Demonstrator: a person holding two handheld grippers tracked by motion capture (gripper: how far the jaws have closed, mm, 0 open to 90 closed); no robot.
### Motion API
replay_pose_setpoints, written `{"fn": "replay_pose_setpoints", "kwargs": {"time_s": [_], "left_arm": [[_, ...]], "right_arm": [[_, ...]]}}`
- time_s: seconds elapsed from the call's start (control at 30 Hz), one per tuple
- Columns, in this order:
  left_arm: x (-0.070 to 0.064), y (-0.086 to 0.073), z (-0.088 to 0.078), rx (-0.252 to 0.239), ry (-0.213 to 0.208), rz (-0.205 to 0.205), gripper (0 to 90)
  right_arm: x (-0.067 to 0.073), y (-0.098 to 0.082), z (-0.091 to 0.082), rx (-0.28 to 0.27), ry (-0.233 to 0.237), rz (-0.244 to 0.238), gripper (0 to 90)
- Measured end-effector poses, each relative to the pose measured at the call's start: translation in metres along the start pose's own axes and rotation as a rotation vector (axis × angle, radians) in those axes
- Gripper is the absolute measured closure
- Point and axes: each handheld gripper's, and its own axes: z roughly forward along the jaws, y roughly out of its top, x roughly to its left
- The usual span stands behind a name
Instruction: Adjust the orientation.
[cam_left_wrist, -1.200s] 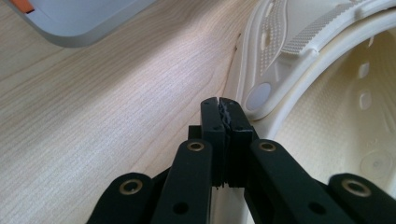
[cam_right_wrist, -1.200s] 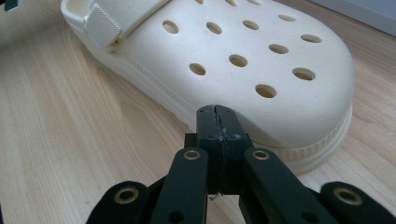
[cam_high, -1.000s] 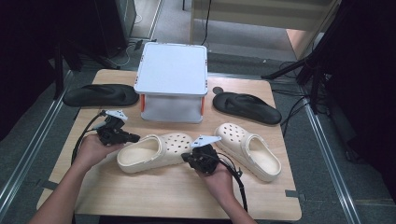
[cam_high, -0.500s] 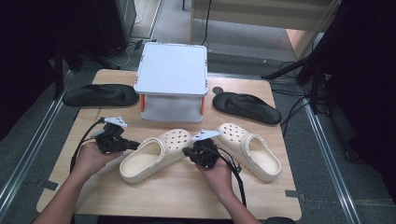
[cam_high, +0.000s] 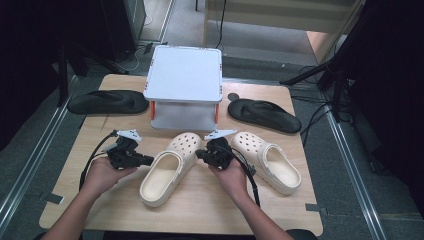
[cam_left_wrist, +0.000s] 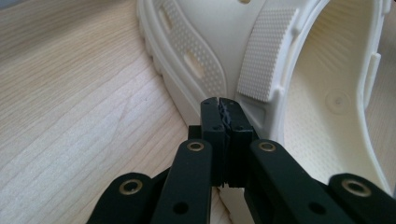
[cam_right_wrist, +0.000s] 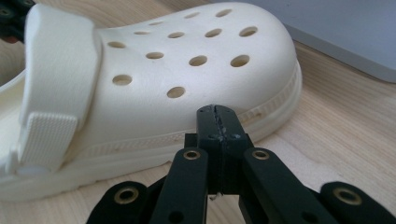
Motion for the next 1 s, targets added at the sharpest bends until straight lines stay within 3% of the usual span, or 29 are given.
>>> {"fn": "replay_pose_setpoints", "kwargs": {"time_s": [0.57,0.77,1.0], "left_arm": [[-0.014,0.007,0.008,-0.014,-0.011,0.010,87.3],[-0.020,0.007,0.012,-0.009,-0.036,0.005,87.6],[-0.013,0.006,0.004,-0.053,-0.027,-0.025,83.1]], "right_arm": [[-0.005,0.016,0.014,-0.013,-0.027,0.007,90.0],[-0.008,0.017,0.017,-0.028,-0.032,0.027,90.0],[-0.009,0.016,0.014,-0.030,-0.021,0.035,86.9]]}}
